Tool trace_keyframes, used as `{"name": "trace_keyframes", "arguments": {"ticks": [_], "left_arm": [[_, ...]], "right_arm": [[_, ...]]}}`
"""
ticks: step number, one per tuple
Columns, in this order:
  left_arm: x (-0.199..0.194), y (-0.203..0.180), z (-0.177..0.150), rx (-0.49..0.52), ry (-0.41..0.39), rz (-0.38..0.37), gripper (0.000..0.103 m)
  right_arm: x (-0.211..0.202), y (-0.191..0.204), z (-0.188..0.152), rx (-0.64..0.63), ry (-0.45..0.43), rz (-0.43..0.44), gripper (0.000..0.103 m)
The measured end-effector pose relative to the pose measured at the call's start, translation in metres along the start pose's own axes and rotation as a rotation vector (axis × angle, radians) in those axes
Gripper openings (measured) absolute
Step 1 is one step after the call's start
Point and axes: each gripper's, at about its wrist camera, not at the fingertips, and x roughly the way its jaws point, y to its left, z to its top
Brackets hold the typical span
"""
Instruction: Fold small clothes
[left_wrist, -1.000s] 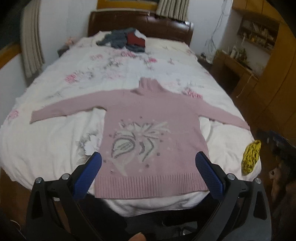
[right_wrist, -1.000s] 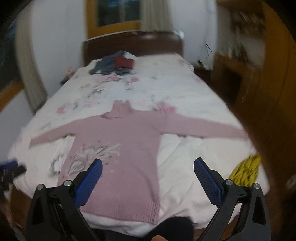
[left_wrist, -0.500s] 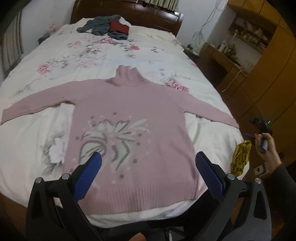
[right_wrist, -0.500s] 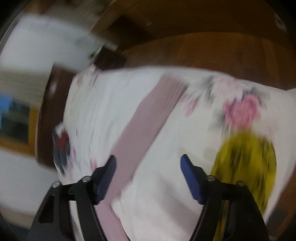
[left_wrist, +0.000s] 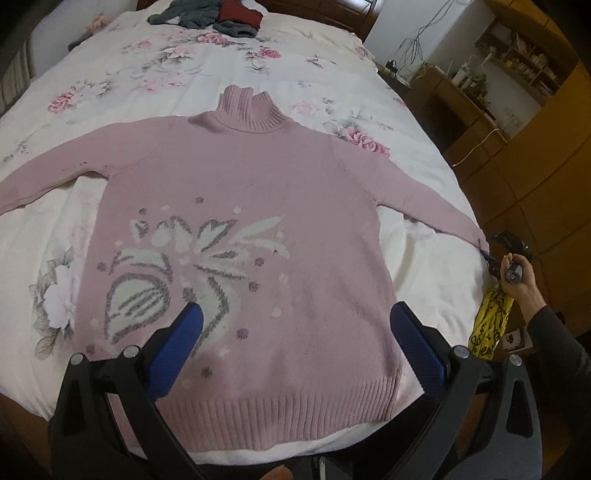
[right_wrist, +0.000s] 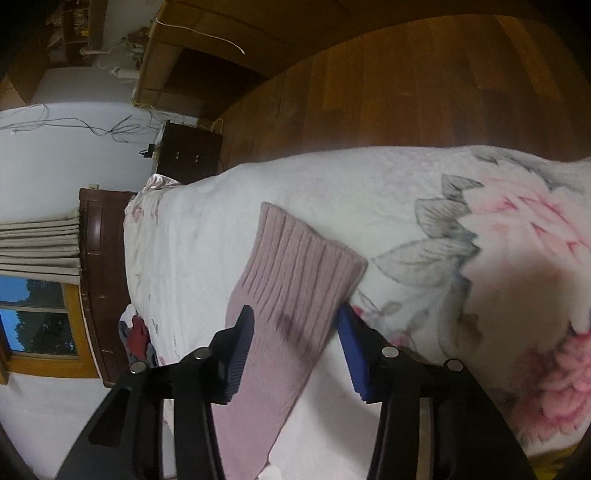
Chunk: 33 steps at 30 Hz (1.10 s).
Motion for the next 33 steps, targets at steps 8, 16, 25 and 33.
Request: {"name": "trace_keyframes", "arguments": {"ticks": [8,16,25,33], "left_arm": [[0.011,0.035,0.005,-0.192,0.035,-0.12,0.1],[-0.001,0.045,0.019,-0.083,0.038,-0.012,0.1],[-0.036,0.046,0.037,0.006,-0.068,0.096,0.1],[-0.021,0.066,0.048,0.017,-0.087,0.085,0.1]], "right_arm": [[-0.014,0.044,-0.011,-0.189,-0.041,-0.001,0.007],[-0.033,0.211,-0.161,-0.669,-0.003,0.055,0.006],[-0.001,0.303,-0.362,-1.005,0.088,0.121,0.006],[0.093,0.27,-0.508,-1.273,0.168,-0.042,0.006]]}}
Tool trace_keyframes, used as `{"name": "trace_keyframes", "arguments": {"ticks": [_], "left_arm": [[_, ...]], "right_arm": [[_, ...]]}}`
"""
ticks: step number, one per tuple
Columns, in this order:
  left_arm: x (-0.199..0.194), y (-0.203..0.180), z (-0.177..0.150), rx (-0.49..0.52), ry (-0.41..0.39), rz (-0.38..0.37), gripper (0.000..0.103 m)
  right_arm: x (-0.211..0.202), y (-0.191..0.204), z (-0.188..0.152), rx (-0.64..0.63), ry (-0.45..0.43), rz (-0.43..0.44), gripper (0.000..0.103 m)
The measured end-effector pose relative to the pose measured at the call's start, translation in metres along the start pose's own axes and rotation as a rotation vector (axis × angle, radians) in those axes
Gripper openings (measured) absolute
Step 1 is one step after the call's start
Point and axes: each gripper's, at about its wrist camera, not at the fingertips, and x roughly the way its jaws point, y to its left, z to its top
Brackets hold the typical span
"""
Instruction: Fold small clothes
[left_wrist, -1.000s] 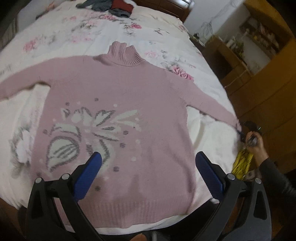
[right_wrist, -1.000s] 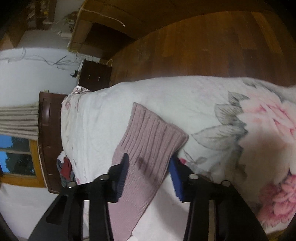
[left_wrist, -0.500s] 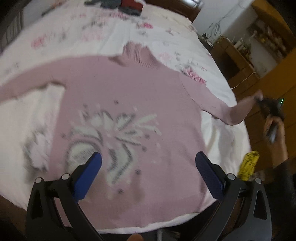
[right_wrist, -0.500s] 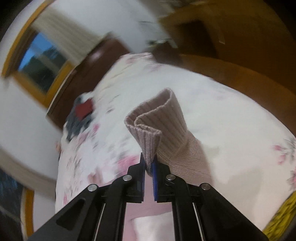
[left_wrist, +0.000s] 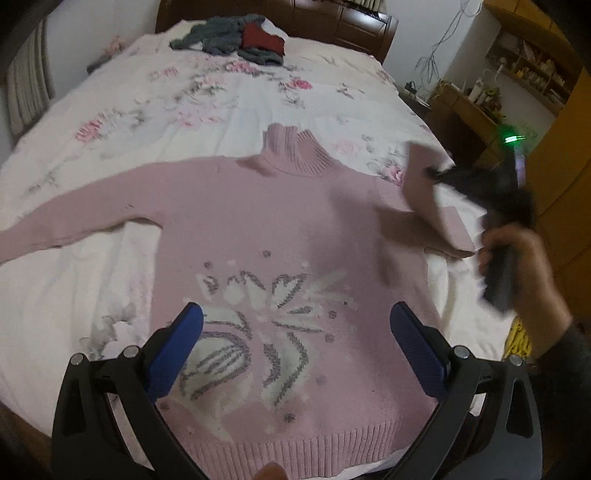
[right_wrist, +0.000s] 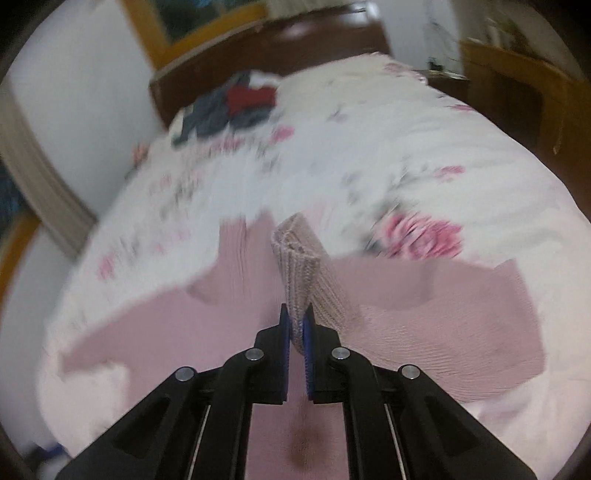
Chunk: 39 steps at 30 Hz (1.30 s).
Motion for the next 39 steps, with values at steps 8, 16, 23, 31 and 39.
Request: {"name": "trace_keyframes", "arguments": {"ticks": [8,16,23,31,39], "left_arm": [[0.072,0.022,0.024,-0.164,0.165,-0.224,0.1],[0.178,0.008,0.075,-0.39,0.245,-0.485,0.1],[0.265,-0.016,0.078,-0.526,0.398,-0.543,0.1],[0.297,-0.027,0.088,-0.505,0.472,-0.463,0.007],[0.213,-0.041,0.168,-0.331,0.283,-0.494,0.005]], "right_arm": [[0.068,0.024,-0.097,-0.191,0.188,-0.046,0.024],[-0.02,-0.016,-0.142,-0.1,0.064,0.048,0.058],[-0.082,-0.055,-0.227,0.056,-0.003,0.072,0.067],[-0.089,-0.055,-0.253,0.078,-0.058,0.104,0.067],[-0.087,-0.055,-0.257,0.077,-0.053,0.106,0.067]]}}
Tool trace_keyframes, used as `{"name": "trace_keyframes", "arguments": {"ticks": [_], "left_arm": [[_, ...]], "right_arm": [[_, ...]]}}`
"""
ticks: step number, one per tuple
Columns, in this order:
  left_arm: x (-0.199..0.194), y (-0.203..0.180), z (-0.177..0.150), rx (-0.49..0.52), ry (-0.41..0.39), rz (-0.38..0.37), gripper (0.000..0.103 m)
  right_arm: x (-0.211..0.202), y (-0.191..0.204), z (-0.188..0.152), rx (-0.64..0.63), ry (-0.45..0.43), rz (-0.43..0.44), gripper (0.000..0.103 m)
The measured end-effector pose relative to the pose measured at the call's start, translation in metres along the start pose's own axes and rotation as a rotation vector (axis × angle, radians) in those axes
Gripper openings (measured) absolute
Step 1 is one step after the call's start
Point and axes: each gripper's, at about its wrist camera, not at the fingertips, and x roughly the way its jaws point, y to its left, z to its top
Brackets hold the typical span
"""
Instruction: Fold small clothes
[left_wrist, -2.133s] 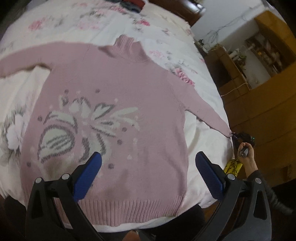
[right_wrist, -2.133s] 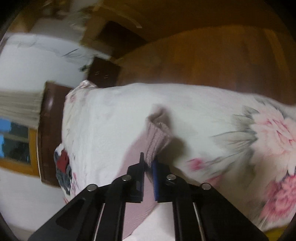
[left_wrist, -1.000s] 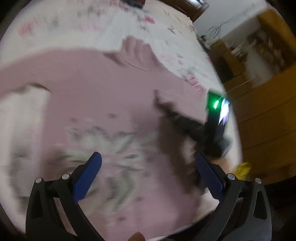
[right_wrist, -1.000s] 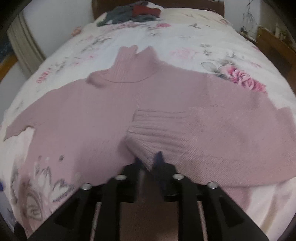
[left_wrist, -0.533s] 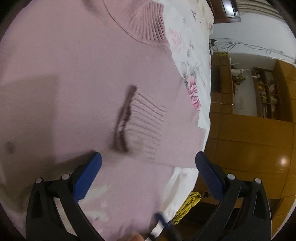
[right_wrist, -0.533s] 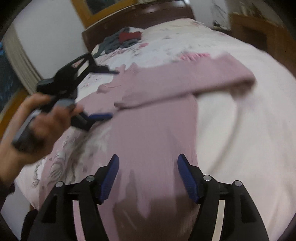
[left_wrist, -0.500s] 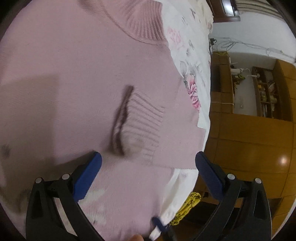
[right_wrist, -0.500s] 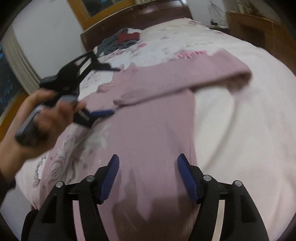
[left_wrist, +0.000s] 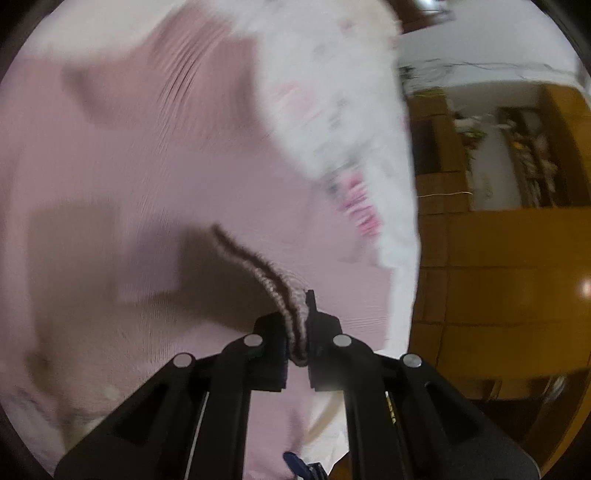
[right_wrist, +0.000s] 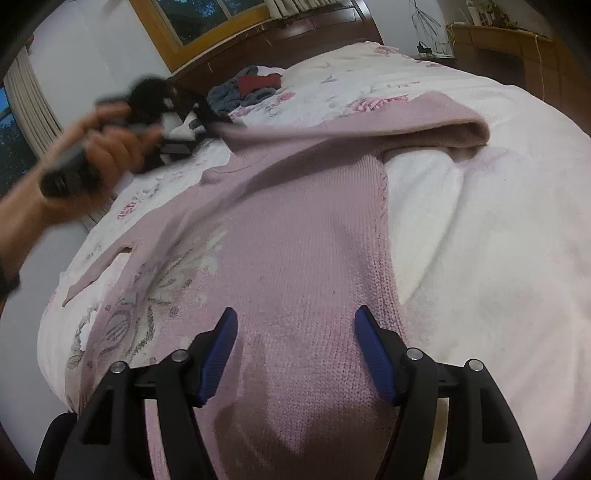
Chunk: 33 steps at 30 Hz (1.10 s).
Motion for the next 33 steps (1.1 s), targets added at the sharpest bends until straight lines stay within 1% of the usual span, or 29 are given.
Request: {"name": "trace_keyframes", "arguments": {"ticks": [1,2,4,7,8,11,14,19,22,24,25,27,28,29,30,31,32,33], "left_arm": [[-0.011,-0.007,0.006,0.019,-0.013,-0.003,0.005],[-0.032,-0.017,0.014,0.052,-0.038,0.001,0.005],[-0.063,-0.023,0.025,0.089,-0.077,0.017,0.005],[-0.103,-0.014,0.038,0.101,-0.123,0.049,0.005],[-0.114,-0.009,0.042,0.1,-0.136,0.064,0.005],[-0.148,0.025,0.055,0.067,-0.173,0.108,0.005],[-0.169,0.06,0.059,0.026,-0.182,0.141,0.005],[-0.168,0.109,0.064,-0.037,-0.163,0.176,0.005],[-0.156,0.14,0.062,-0.073,-0.138,0.2,0.005],[-0.142,0.164,0.059,-0.103,-0.105,0.227,0.005],[-0.133,0.172,0.057,-0.107,-0.086,0.256,0.005],[-0.121,0.191,0.055,-0.127,-0.052,0.35,0.007],[-0.121,0.198,0.054,-0.143,-0.055,0.42,0.013],[-0.128,0.202,0.052,-0.163,-0.088,0.52,0.013],[-0.134,0.2,0.05,-0.157,-0.123,0.545,0.017],[-0.141,0.191,0.046,-0.124,-0.167,0.519,0.018],[-0.142,0.185,0.044,-0.1,-0.181,0.503,0.021],[-0.142,0.171,0.04,-0.054,-0.197,0.471,0.024]], "right_arm": [[0.001,0.001,0.001,0.0,-0.001,-0.001,0.067],[0.002,0.002,0.001,-0.001,-0.003,-0.002,0.067],[0.002,0.002,0.001,0.002,-0.005,-0.004,0.067],[0.003,0.005,0.0,-0.002,-0.009,-0.01,0.067],[0.004,0.005,-0.001,-0.005,-0.009,-0.01,0.067],[0.004,0.006,-0.001,-0.011,-0.011,-0.015,0.067],[0.004,0.006,-0.002,-0.013,-0.013,-0.018,0.067],[0.004,0.004,-0.002,-0.016,-0.013,-0.02,0.067],[0.004,0.005,-0.002,-0.017,-0.012,-0.022,0.067],[0.005,0.005,0.0,-0.017,-0.011,-0.024,0.067],[0.005,0.005,0.0,-0.018,-0.011,-0.024,0.067],[0.005,0.005,0.0,-0.018,-0.011,-0.025,0.067],[0.005,0.005,0.0,-0.019,-0.011,-0.026,0.067],[0.005,0.004,0.0,-0.019,-0.011,-0.025,0.067],[0.005,0.004,0.0,-0.02,-0.011,-0.026,0.067],[0.005,0.004,0.0,-0.019,-0.011,-0.026,0.067],[0.005,0.004,0.0,-0.019,-0.012,-0.025,0.067],[0.005,0.004,0.001,-0.019,-0.013,-0.024,0.067]]}}
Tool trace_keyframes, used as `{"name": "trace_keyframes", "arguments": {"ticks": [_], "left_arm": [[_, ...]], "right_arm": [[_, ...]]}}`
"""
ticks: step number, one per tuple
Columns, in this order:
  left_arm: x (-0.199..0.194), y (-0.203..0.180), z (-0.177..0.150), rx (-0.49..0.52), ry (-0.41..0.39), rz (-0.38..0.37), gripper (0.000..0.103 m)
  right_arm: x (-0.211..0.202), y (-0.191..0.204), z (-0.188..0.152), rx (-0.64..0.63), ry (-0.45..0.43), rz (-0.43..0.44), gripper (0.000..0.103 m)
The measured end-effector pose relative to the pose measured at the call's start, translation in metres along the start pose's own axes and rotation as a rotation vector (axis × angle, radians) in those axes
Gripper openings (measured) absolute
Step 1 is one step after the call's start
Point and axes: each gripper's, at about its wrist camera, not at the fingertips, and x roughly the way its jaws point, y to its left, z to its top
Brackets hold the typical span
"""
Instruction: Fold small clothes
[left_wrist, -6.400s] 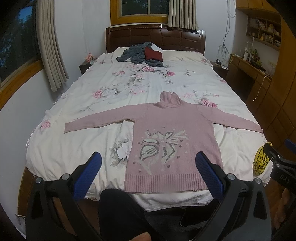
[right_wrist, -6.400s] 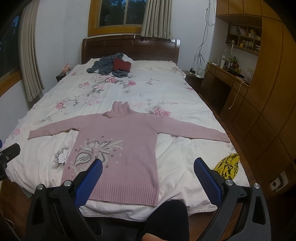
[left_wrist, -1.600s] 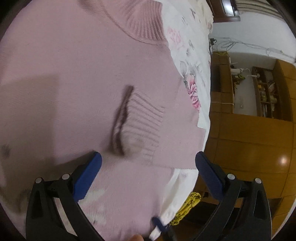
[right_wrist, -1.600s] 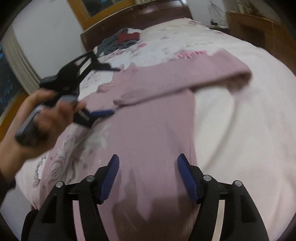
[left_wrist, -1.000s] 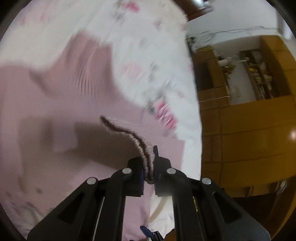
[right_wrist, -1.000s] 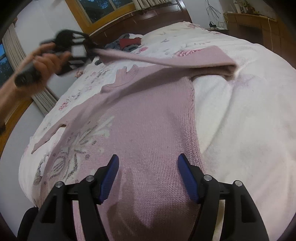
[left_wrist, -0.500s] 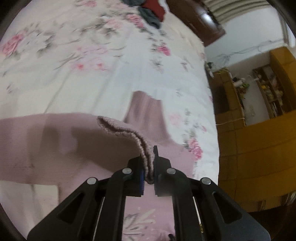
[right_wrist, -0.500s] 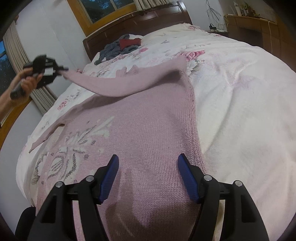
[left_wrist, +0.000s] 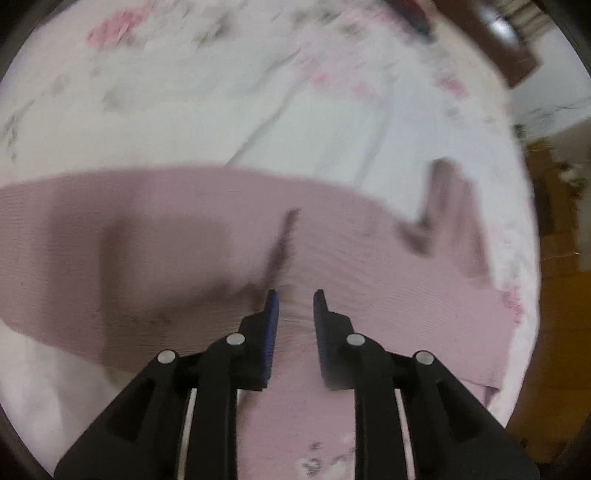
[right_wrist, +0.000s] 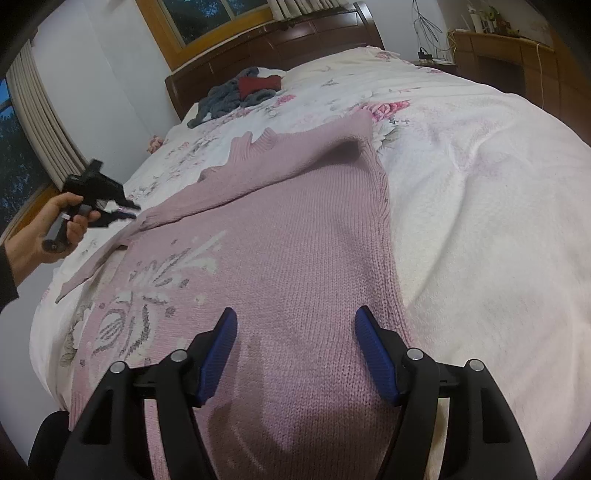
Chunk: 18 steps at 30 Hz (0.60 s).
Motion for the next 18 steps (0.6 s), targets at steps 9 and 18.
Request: {"name": "trace_keyframes", "arguments": {"ticks": [9,18], "left_arm": [[0.067,-0.005,-0.011,-0.01,0.137,-0.033,0.033],[-0.078,0.135,-0.037,-0.186,-0.123,-0.074,0.091]], "right_arm": [[-0.005,0.009,0.002,-0.048,0.0,-0.018,0.068],[-0.032,0.032,-0.004,-0.069,0.017,0.01,0.069]]}}
